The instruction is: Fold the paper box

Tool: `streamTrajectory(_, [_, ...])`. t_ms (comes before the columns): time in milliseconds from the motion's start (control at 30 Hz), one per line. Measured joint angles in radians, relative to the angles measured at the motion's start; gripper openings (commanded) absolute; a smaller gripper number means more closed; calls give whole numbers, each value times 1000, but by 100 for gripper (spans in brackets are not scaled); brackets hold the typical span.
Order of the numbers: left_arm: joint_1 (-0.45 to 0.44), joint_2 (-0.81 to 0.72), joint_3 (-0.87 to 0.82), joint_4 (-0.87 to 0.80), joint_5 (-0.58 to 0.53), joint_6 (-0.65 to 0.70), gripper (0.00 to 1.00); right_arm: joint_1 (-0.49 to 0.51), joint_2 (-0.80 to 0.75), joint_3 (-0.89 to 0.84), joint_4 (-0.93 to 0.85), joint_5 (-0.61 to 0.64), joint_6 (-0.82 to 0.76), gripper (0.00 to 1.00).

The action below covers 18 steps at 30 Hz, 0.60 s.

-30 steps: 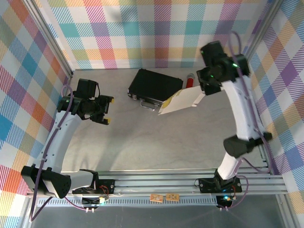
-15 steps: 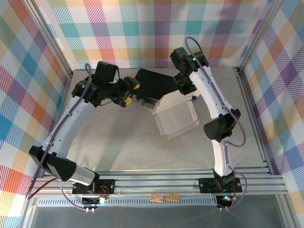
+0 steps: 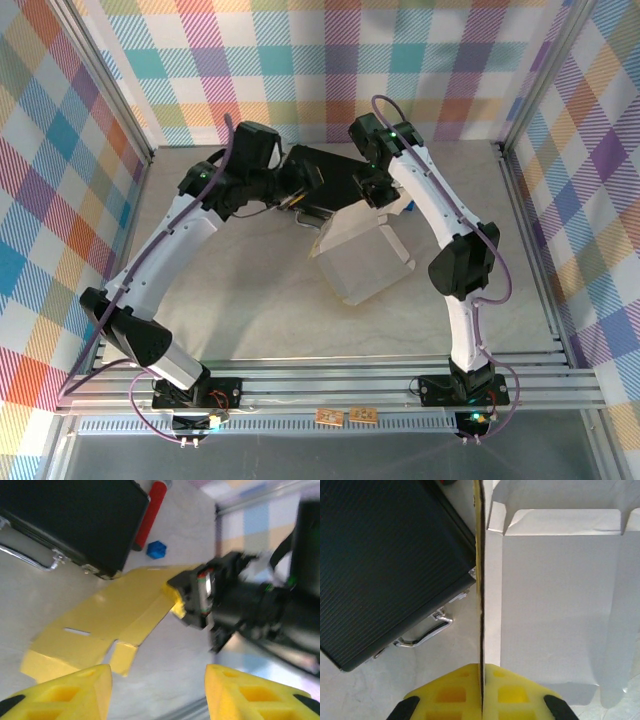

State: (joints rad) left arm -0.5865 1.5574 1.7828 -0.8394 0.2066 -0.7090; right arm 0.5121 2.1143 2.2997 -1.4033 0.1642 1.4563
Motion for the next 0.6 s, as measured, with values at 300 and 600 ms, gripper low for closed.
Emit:
streamTrajectory(300, [-154,-38,-198,50,-239,519,66,11,0,-19,19,-69,0,0])
streamTrajectory(600, [-220,49,-196,137,-406,761,59,19,0,-19,18,-92,-3,0])
